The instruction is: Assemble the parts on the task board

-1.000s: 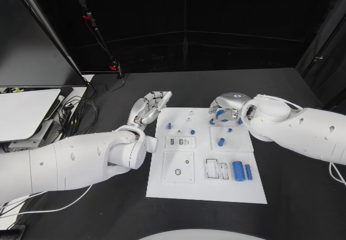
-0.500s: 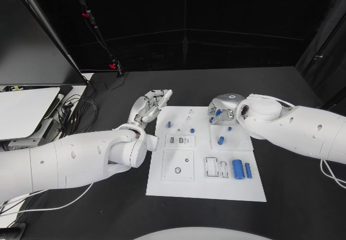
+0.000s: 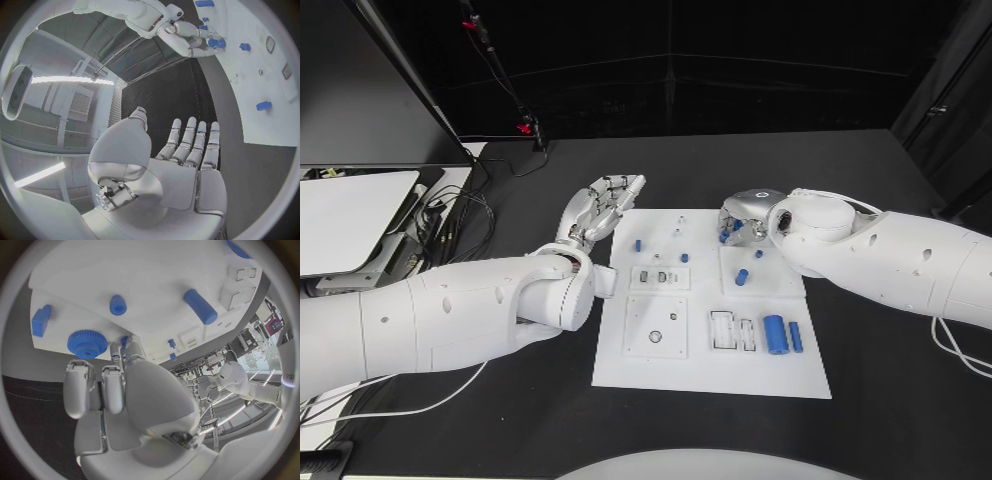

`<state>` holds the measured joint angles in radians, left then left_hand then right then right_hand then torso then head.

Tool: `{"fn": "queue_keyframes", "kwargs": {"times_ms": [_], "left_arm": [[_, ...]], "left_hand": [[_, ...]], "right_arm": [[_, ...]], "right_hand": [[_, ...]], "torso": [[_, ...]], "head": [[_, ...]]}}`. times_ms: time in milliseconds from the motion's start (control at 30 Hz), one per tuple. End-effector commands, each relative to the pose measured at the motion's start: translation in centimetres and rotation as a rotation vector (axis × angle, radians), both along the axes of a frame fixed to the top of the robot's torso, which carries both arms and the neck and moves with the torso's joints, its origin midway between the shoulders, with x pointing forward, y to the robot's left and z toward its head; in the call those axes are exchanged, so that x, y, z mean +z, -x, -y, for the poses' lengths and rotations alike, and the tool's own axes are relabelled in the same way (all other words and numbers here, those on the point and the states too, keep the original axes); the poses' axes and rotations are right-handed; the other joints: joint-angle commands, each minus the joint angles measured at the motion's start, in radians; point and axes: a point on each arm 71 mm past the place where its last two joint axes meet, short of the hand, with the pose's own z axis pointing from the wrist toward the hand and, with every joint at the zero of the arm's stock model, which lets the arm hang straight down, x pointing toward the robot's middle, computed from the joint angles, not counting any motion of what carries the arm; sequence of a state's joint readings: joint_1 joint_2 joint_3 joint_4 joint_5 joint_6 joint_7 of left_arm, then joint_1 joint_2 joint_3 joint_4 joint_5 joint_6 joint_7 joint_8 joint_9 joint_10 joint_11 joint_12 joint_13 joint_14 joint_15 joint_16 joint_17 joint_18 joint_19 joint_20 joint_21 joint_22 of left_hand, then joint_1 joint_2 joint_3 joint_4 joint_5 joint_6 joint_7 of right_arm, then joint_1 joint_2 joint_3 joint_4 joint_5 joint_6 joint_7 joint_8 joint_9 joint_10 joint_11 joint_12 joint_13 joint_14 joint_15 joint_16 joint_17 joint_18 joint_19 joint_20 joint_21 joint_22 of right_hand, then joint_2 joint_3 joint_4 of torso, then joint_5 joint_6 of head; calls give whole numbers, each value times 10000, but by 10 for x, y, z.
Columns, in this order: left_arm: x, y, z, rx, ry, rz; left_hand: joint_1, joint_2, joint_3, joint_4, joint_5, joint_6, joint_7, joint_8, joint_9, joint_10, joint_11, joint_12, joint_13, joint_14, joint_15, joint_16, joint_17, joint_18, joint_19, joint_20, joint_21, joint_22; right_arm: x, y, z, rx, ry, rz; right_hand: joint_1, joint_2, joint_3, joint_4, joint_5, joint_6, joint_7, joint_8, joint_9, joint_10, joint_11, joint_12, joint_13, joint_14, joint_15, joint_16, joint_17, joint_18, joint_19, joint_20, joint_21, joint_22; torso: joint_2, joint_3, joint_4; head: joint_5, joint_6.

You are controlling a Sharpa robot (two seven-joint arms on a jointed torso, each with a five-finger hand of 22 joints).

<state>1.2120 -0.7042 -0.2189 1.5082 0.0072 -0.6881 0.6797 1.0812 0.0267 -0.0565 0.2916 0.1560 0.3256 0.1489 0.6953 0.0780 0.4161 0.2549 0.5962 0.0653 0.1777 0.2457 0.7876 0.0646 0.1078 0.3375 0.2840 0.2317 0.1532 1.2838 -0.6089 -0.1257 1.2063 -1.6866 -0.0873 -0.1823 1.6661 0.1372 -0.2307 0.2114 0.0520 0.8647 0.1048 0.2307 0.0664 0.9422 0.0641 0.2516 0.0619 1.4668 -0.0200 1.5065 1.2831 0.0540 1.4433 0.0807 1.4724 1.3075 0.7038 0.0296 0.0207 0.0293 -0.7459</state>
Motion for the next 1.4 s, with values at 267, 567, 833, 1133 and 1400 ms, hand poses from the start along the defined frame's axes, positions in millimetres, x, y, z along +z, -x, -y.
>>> {"fn": "queue_keyframes", "kwargs": {"times_ms": [267, 567, 833, 1133, 1400], "left_arm": [[23, 7, 1, -372, 559, 3265], [23, 7, 0, -350, 541, 3233], [23, 7, 0, -344, 536, 3214], [23, 7, -1, -332, 532, 3195], [23, 7, -1, -344, 538, 3178]], "left_hand": [[17, 83, -60, -4, 71, 76, 1443, 49, -10, 37, 3, 63, 0, 60, -17, 32, 2, 56, 55, 17, 50, 1], [34, 101, -62, -4, 79, 77, 1443, 49, -15, 38, 3, 65, 0, 60, -16, 31, 1, 54, 52, 16, 53, 2], [54, 120, -65, -4, 90, 77, 1443, 48, -21, 35, 3, 67, -1, 58, -14, 28, 0, 51, 42, 16, 52, -1], [65, 128, -67, -5, 95, 77, 1443, 48, -25, 35, 4, 68, -1, 57, -13, 28, 0, 50, 42, 15, 55, 0], [100, 146, -74, -9, 110, 79, 1443, 48, -33, 35, 4, 72, -2, 59, -10, 27, -1, 46, 40, 15, 61, 2]], "right_arm": [[-5, 0, -2, -79, 135, -101], [-6, 0, -2, -86, 55, -78], [1, 1, -4, 202, -643, 722], [16, 7, -4, 750, -1877, 2167], [34, 6, -12, 1047, -2813, 2910]], "right_hand": [[150, 17, 2, 190, -50, 305, -4, -147, 8, 384, -16, -246, -10, 557, -55, -60, -15, -6, -83, 7, -38, 359], [386, 262, 182, 252, -45, 757, 6, -79, 67, 926, -71, -303, 18, 558, 23, -69, -15, 5, -118, 28, -70, 308], [859, 383, 420, 188, -47, 1782, 58, 251, 204, 2127, -88, -315, -20, 555, 64, -86, -40, 26, -163, 81, -116, 228], [992, 284, 418, 362, -48, 1952, 59, 123, 154, 2408, -73, -759, -24, 565, 77, -83, 1, 18, -134, 90, -102, 275], [1053, 252, 424, 464, -48, 2002, 78, 41, 125, 2483, -40, -989, -22, 568, 98, -80, 19, 5, -103, 111, -81, 329]], "torso": [[-10, -5, -3], [-9, -9, -1], [-4, -1, 13], [-16, -14, 9], [6, -3, 10]], "head": [[22, -46], [21, -73], [42, 35], [73, 63], [161, 191]]}}
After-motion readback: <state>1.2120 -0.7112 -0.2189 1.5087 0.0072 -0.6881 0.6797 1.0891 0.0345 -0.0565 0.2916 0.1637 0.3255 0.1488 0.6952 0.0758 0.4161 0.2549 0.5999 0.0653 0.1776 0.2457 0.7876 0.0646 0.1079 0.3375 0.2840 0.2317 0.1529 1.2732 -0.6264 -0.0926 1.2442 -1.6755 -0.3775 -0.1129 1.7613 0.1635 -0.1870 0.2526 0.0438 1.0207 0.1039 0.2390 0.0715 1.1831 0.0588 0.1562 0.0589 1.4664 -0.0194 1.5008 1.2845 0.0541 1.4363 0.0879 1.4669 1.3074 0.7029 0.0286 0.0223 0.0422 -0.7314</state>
